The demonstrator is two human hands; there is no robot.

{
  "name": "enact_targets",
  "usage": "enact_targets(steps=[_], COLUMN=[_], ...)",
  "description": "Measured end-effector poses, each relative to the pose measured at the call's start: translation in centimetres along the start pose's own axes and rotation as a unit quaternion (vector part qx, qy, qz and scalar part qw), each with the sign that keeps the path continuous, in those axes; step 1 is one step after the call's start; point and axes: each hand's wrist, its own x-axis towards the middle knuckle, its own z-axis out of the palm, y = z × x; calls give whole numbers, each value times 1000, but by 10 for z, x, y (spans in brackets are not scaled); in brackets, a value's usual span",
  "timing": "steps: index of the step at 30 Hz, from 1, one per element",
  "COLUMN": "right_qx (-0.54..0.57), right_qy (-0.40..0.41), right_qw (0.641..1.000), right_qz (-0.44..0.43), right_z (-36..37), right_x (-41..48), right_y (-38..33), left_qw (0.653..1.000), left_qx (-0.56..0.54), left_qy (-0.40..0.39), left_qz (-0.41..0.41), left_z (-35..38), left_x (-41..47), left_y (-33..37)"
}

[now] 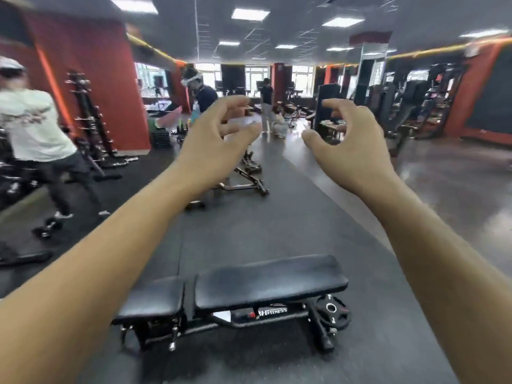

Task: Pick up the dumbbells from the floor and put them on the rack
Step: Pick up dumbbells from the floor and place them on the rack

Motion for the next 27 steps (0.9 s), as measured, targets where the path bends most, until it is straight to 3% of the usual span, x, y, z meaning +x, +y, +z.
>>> enact_targets(steps=[5, 12, 21, 27], right_qx=[119, 223, 292, 279], right_qy=[-88, -220, -405, -475], right_qw=[985, 935, 838, 803], right_qz=[-85, -165, -219, -229], right_z=[80, 172, 278, 341], right_x=[38, 50, -40, -102], right_y=[-7, -42, -119, -166], left_qw=[985, 925, 829, 775], left_qx=[96, 210, 289, 272], left_qy=[126, 258, 344, 417], left_qz=[-62, -186, -333, -388], left_z=[-35, -79, -127, -176], left_x=[0, -47, -161, -220], left_y=[-21, -35, -66, -109])
